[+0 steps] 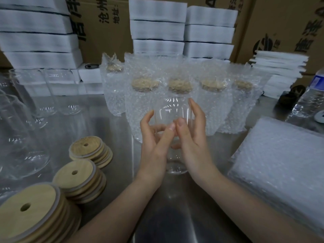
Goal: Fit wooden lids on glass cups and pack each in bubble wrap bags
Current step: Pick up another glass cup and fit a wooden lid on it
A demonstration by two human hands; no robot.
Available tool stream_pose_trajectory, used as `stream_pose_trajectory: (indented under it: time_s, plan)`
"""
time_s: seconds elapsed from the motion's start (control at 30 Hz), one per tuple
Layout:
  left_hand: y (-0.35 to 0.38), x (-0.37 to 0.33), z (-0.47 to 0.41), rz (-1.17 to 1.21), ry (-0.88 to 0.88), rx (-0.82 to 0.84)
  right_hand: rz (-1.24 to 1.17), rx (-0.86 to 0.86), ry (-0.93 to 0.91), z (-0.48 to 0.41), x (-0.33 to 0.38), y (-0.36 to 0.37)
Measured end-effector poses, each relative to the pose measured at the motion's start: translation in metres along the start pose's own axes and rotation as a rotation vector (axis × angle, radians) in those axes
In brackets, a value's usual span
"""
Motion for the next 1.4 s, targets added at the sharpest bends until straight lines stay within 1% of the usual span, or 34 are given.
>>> stream_pose_trajectory:
  time_s: [0.1, 0.23, 0.37, 0.5, 0.57, 0.67, 0.9, 1.07, 1.17, 1.23, 1.33, 1.4]
  plan:
    - [0.004, -0.003, 0.001, -0.016, 0.026, -0.012, 0.005, -0.023, -0.036, 0.0, 0.002, 0.0]
    - [0.005, -0.006, 0.0, -0.029, 0.056, -0.063, -0.043, -0.021, 0.008, -0.002, 0.005, -0.004]
    - [0.004, -0.01, 0.0, -0.013, 0.086, -0.063, -0.118, 0.005, 0.052, -0.005, 0.009, -0.006]
    - [0.003, -0.013, 0.0, 0.026, 0.103, -0.01, -0.139, -0.035, 0.145, -0.01, 0.002, -0.011]
    - [0.001, -0.012, 0.0, 0.081, 0.086, 0.023, -0.156, -0.053, 0.223, -0.012, -0.001, -0.012]
    - [-0.002, -0.011, -0.003, 0.076, 0.06, 0.04, -0.187, -0.049, 0.287, -0.014, -0.003, -0.013]
    - [-0.005, -0.002, -0.007, 0.074, 0.043, 0.035, -0.226, 0.013, 0.319, -0.017, -0.003, -0.017]
    - [-0.002, 0.0, -0.01, 0.057, 0.067, 0.03, -0.328, 0.182, 0.37, -0.02, -0.004, -0.014]
    - [0.0, -0.001, -0.008, 0.024, 0.084, 0.028, -0.382, 0.318, 0.472, -0.018, -0.007, -0.014]
    - [-0.002, 0.001, -0.007, 0.02, 0.054, -0.01, -0.385, 0.364, 0.501, -0.016, -0.01, -0.015]
    - [0.0, -0.003, -0.004, 0.024, 0.038, -0.044, -0.36, 0.345, 0.481, -0.014, -0.01, -0.014]
    - [0.006, -0.006, -0.001, 0.024, 0.057, -0.088, -0.34, 0.261, 0.445, -0.013, -0.008, -0.013]
Point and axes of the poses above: each hand's wrist, its own z-axis away from the middle knuckle, its own y-axis out of the palm, x = y × z, the point moved 2 cm from there along -z, towards the middle knuckle, and after that the axes turned 5 degrees about y, right-handed, at the moved point
